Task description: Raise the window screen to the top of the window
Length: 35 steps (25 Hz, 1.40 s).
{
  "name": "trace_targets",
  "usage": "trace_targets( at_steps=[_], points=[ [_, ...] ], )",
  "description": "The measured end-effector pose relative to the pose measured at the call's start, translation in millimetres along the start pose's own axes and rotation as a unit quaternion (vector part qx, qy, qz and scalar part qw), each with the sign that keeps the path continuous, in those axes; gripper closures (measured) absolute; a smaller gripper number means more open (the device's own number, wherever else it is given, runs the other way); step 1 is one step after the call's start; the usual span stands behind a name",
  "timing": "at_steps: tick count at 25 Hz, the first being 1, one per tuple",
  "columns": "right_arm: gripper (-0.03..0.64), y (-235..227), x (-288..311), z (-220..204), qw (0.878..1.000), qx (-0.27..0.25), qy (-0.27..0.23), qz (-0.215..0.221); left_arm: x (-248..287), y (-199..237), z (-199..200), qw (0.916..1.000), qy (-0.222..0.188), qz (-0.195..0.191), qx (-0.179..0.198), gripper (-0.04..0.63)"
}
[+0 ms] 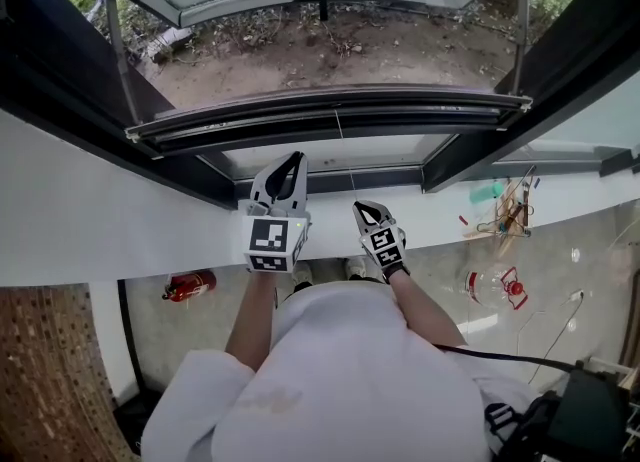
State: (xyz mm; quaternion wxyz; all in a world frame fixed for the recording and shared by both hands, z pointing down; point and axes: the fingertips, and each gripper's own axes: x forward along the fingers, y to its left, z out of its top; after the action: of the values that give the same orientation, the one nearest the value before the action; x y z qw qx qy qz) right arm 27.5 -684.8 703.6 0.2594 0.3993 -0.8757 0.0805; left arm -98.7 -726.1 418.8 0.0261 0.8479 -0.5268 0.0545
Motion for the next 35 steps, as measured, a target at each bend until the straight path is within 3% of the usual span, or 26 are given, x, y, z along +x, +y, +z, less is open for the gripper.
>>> trace_targets(
  at_steps=[17,35],
  points=[
    [0.615,6.8,-3.5,81.3,0.995,-0.001,-0.096,0.006,-13.2,9.4,-5.6,0.9997,0.007,0.024,-0.008,0.583],
    [0.615,4.9,-18.2,114.8,0.991,-0.013,-0.129,-0.015,-14.5,6.9,2.5,0.9994,-0.014,0.022,-0.024,0.583]
  ],
)
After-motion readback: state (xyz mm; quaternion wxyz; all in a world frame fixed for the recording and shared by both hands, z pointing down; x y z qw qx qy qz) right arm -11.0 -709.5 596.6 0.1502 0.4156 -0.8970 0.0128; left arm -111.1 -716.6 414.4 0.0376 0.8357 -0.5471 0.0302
